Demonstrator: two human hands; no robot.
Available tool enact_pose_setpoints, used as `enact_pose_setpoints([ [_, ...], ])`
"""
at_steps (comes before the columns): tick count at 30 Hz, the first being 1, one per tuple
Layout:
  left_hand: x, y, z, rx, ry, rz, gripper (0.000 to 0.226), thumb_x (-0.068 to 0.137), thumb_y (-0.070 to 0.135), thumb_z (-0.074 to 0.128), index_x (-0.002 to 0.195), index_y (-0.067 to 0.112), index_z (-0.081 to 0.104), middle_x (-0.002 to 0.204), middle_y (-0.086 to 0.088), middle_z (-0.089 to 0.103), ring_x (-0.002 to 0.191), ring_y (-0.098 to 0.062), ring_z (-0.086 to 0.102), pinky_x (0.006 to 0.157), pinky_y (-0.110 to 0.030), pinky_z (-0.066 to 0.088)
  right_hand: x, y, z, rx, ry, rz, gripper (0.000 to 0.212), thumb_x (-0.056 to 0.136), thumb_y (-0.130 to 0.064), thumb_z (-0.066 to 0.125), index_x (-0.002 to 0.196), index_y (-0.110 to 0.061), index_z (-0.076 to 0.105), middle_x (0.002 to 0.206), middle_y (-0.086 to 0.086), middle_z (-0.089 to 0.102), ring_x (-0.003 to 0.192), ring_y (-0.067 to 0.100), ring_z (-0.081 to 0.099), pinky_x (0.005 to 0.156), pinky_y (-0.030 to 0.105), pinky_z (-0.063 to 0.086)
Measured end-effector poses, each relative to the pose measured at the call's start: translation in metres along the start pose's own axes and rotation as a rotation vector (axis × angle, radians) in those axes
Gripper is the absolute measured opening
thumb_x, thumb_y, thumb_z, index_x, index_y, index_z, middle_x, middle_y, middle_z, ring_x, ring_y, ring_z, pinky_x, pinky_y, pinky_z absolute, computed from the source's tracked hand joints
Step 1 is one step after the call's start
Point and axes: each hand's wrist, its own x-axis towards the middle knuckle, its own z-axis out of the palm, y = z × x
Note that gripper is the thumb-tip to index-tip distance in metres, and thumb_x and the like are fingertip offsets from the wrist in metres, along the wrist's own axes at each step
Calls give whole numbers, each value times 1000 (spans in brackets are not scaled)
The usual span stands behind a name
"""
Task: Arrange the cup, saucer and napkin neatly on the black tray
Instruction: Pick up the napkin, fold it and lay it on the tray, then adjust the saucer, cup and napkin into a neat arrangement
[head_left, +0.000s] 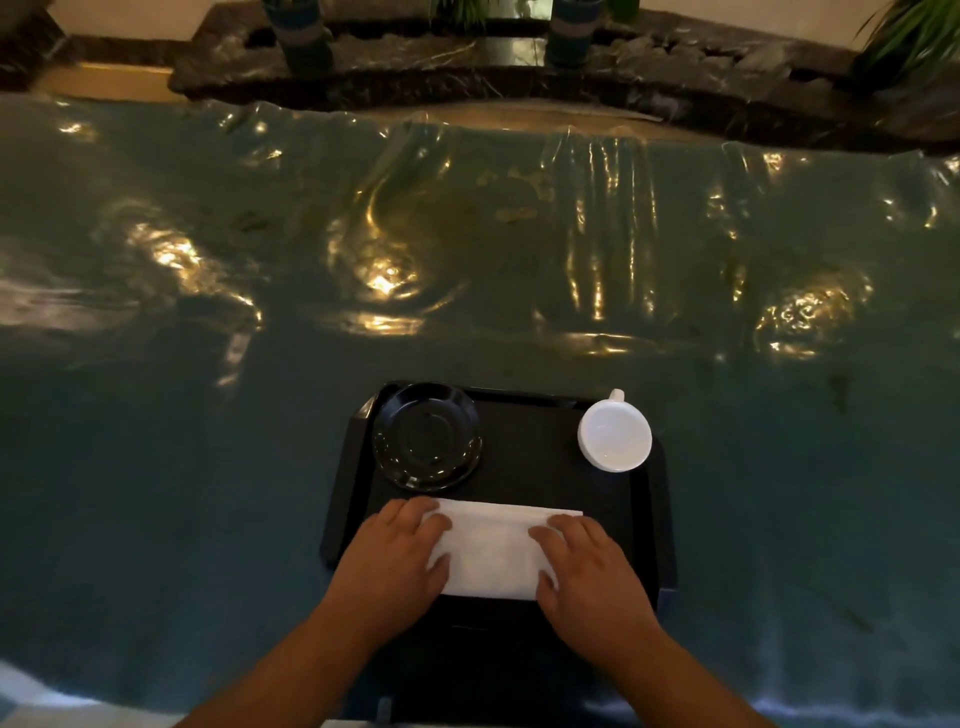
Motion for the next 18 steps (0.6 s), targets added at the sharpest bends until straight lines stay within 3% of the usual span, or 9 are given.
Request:
enact_pose_setpoints([
  [3, 20, -14, -17, -27, 88, -99, 50, 88, 49, 63, 129, 20, 67, 144, -9, 59, 127, -31, 57, 101, -51, 52, 32, -21, -5, 35, -9, -46, 60, 97, -42, 57, 154, -29, 42, 160, 3, 43, 148, 25, 35, 123, 43, 27],
  [6, 43, -29, -27, 37, 15, -126, 67, 92, 56, 61, 149, 22, 53, 162, -12, 40, 148, -33, 36, 120, -54, 31, 70, -47, -6, 3, -16, -134, 64, 101, -42, 51, 161, -29, 30, 169, 4, 29, 157, 27, 17, 122, 40, 4],
  [9, 60, -42, -28, 90, -106, -105, 72, 95, 61, 53, 158, 31, 36, 171, -8, 23, 156, -28, 17, 126, -50, 16, 98, -65, -3, -51, -70, -194, 62, 104, -38, 46, 162, -27, 26, 171, 7, 22, 158, 30, 10, 124, 46, 2],
  [12, 65, -49, -26, 139, -215, -125, 74, 96, 66, 47, 161, 39, 23, 173, -4, 12, 158, -25, 6, 126, -52, 10, 113, -69, 1, -99, -160, -185, 59, 106, -37, 41, 162, -29, 24, 173, 9, 15, 159, 32, 3, 125, 53, 2],
  [18, 68, -49, -25, 140, -277, -158, 74, 96, 66, 49, 161, 43, 21, 174, -3, 8, 158, -23, 2, 126, -55, 8, 115, -61, 4, -118, -196, -180, 55, 105, -34, 42, 159, -29, 33, 174, 6, 14, 159, 27, 2, 125, 59, 6],
])
